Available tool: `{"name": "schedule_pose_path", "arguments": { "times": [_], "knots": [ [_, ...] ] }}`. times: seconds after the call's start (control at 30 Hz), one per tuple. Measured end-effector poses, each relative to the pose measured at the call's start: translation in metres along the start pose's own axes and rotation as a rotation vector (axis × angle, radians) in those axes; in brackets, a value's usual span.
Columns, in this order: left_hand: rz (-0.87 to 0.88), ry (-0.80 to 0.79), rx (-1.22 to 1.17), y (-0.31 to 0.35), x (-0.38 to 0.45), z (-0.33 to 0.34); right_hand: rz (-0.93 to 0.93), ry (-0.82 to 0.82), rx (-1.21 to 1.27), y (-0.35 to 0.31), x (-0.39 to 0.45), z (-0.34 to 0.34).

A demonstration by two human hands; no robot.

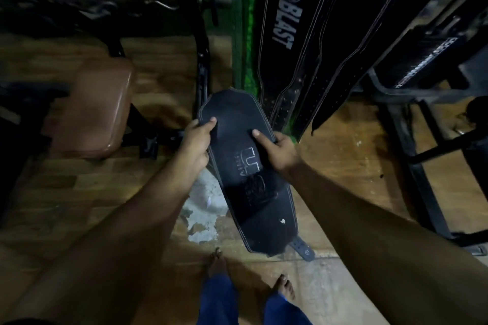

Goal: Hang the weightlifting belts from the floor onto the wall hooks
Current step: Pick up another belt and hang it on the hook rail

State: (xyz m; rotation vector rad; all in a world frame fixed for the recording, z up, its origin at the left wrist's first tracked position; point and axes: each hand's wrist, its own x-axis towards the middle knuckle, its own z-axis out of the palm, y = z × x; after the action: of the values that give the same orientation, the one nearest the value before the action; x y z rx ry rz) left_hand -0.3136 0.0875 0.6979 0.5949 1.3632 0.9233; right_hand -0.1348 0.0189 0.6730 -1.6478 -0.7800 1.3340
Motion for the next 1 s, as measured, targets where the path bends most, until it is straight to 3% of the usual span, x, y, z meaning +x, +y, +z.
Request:
{"name": "schedule_pose_path", "arguments": {
  "times": [0.23, 0.37, 0.47, 0.63, 0.73, 0.9, 1.0],
  "knots": [
    [0.112, -0.152, -0.106, 0.040, -0.101, 0.008, -0.124, -0.028, 0.031, -0.091, -0.052, -0.015],
    [0.128, -0.242, 0.053, 0.066, -0.156, 0.013, -0.229, -0.058, 0.049, -0.135, -0.081, -0.027],
    [0.116, -0.414, 0.092, 0.110, -0.190, 0.025, -0.363, -0.117, 0.066, -0.144, -0.101, -0.029],
    [0.202, -0.262, 0.145, 0.163, -0.204, 0.060, -0.397, -0.114, 0.102, -0.160, -0.127, -0.033],
    [0.346, -0.202, 0.219, 0.165, -0.211, 0.070, -0.289, -0.203, 0.169, -0.182, -0.136, -0.041],
    [0.521, -0.407, 0.177, 0.172, -0.240, 0.074, -0.110, -0.395, 0.249, -0.226, -0.143, -0.059],
    [0.526, -0.448, 0.258, 0.176, -0.253, 0.069, -0.083, -0.360, 0.265, -0.248, -0.150, -0.065]
  ]
}}
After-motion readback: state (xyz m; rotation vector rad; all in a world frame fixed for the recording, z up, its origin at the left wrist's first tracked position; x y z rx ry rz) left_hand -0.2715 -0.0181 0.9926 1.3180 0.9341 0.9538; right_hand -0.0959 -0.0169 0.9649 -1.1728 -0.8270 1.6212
